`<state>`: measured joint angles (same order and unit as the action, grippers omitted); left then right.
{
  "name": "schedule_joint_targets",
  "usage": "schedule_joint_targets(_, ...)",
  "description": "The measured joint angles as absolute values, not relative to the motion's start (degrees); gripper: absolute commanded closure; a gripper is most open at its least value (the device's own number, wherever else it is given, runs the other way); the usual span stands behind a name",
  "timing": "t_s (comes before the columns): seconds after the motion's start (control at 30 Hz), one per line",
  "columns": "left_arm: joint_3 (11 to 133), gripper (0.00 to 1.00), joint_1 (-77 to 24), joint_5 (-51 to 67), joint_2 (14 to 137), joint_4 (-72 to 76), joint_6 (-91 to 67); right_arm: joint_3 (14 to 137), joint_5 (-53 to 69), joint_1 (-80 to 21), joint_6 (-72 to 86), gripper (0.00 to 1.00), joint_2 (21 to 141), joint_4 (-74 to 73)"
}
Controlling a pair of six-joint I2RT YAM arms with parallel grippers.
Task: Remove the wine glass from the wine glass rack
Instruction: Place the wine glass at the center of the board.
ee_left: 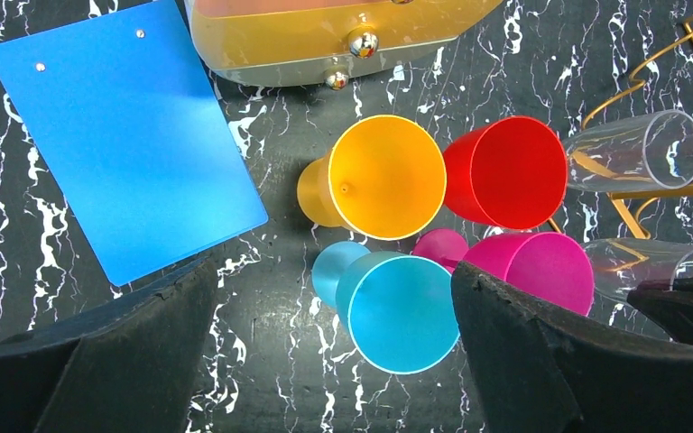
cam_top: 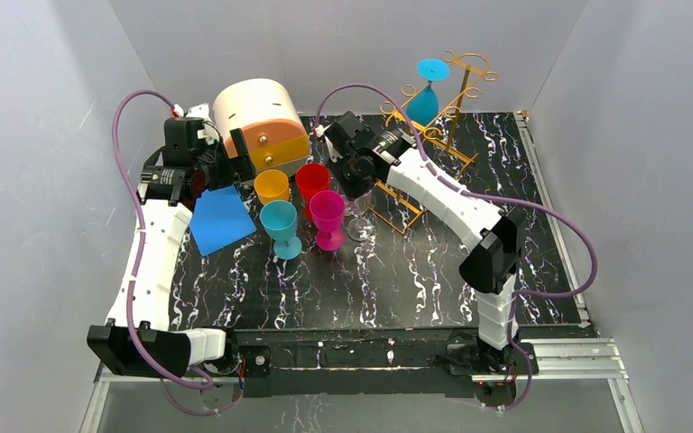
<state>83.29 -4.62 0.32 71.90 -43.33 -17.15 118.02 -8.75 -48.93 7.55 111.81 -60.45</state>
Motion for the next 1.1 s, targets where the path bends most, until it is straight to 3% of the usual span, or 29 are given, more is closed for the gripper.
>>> schedule_joint_targets(0.27,83.3,0.02,-4.6,0.0,71.9,-43.3,-17.6,120.7,-7.1,-48.9,7.0,0.61,114.5,-64.1)
schedule_joint_targets(0.4,83.3,0.02,-4.6,0.2,71.9,-43.2,-18.0,121.1,-7.3,-48.9,6.8,0.38,114.8,-64.8)
schedule_joint_targets(0.5,83.3,0.02,-4.6,1.1,71.9,-42.7,-18.3,124.6,-7.4,-48.9,6.3,0.29,114.8,-65.7)
schedule_joint_targets(0.67,83.3,0.02,-4.6,2.7,71.9,-41.6,-19.3,133.1,-7.3,-48.9,5.8,0.22,114.4,-65.4)
schedule_joint_targets(0.83,83.3,0.02,-4.6,5.0,71.9,-38.9,-21.1,132.3,-8.3,-48.9,5.5,0.12,109.8,-61.7)
schedule_joint_targets(1.1,83.2,0.02,-4.6,13.8,72.1,-34.6,-22.3,125.7,-17.5,-46.7,5.6,0.12,96.0,-47.3)
